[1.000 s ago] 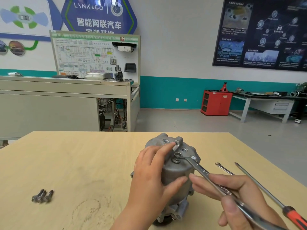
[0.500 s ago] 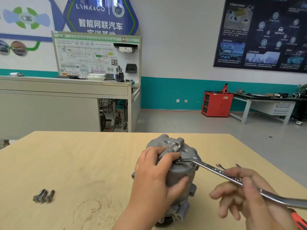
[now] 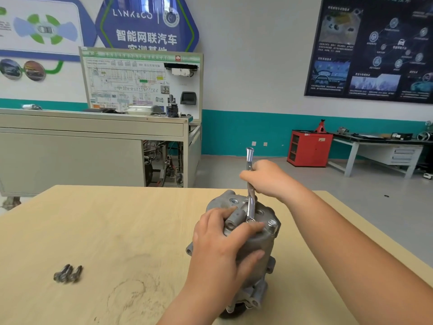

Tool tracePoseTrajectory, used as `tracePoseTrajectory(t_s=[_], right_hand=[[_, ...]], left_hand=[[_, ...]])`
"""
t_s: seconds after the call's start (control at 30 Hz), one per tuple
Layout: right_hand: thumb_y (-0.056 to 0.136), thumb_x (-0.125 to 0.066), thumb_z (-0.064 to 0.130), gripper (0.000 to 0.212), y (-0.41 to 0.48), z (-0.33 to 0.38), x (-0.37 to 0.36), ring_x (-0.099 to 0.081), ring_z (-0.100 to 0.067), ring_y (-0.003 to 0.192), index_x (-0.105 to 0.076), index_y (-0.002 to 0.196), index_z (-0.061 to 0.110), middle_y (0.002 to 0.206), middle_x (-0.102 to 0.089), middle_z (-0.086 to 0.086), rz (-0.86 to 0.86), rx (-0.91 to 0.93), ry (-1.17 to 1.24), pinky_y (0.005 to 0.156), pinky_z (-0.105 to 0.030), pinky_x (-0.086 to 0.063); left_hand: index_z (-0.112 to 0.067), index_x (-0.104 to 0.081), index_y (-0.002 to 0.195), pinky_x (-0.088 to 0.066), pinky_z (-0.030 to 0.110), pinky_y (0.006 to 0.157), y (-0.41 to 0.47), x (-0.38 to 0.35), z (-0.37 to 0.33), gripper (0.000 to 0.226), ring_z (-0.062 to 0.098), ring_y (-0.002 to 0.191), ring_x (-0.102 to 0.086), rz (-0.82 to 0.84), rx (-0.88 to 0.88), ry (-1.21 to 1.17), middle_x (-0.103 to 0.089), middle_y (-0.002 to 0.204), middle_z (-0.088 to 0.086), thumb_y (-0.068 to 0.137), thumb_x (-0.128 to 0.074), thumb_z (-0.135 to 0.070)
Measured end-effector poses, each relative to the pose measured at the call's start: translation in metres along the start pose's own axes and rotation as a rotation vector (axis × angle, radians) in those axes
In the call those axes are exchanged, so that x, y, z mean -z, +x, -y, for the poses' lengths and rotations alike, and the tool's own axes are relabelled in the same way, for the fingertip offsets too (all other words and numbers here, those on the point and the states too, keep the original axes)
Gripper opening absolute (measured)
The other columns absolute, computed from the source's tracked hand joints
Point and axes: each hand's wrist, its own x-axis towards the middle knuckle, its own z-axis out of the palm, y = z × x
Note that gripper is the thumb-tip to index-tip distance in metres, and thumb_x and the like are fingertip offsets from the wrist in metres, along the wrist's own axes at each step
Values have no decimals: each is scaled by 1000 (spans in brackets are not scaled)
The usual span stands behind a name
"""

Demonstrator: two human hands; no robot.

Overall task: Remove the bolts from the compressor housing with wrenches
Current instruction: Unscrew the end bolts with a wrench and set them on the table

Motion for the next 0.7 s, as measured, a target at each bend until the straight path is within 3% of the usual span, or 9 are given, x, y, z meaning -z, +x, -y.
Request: tracePoseTrajectory(t_s=[0.13,0.27,0.33,0.43,0.53,0.6,0.7], right_hand=[[94,-46,35,34,-9,-2,-3,-46,-20,57,-51,69,11,63,-49,-6,-78,70,198,55,-29,-35],[93,-51,34,43,-13,1,-6,-35,-14,48,-42,56,14,49,-36,2,-151,85,230,49,-29,-26],[90,-55,28,40,-9,3,-2,-39,-16,50,-43,55,14,53,-42,-1,-124,56,196,50,-27,-29],[89,-55,23,19,-2,11,6,-53,-12,54,-55,76,9,61,-59,0,-5,-15,215,52,-22,-39],[97,-44,25,16,5,23,7,-54,-7,48,-46,104,10,65,-60,0,15,-119,413,46,-18,-41],[100,-38,25,17,9,29,2,-51,-9,50,-43,108,10,67,-54,-1,-31,-159,409,45,-19,-38],[100,-35,26,20,12,30,-6,-48,-11,49,-44,99,8,65,-49,-2,-96,-158,366,40,-18,-33]], left_hand=[[-40,-53,113,-49,48,86,0,-1,-1,42,28,107,-52,-4,-15,-9,-57,110,8,72,-62,-44],[-47,-37,118,-37,24,96,-1,1,1,59,4,112,-38,4,129,-207,-42,119,-23,65,-63,-51],[-48,-29,119,-29,15,97,-1,1,2,73,-6,112,-34,25,207,-224,-35,120,-31,59,-71,-50],[-40,-36,119,-32,21,96,1,3,2,72,-9,108,-33,40,177,-177,-36,116,-33,57,-72,-49],[-27,-48,118,-37,30,92,2,4,1,69,-7,103,-35,27,165,-162,-39,110,-30,57,-73,-45],[-28,-47,116,-37,30,93,2,5,2,68,-7,102,-36,24,177,-172,-41,109,-30,56,-75,-43],[-30,-47,115,-38,32,93,3,6,3,67,-7,102,-37,34,173,-174,-42,108,-31,55,-75,-43]])
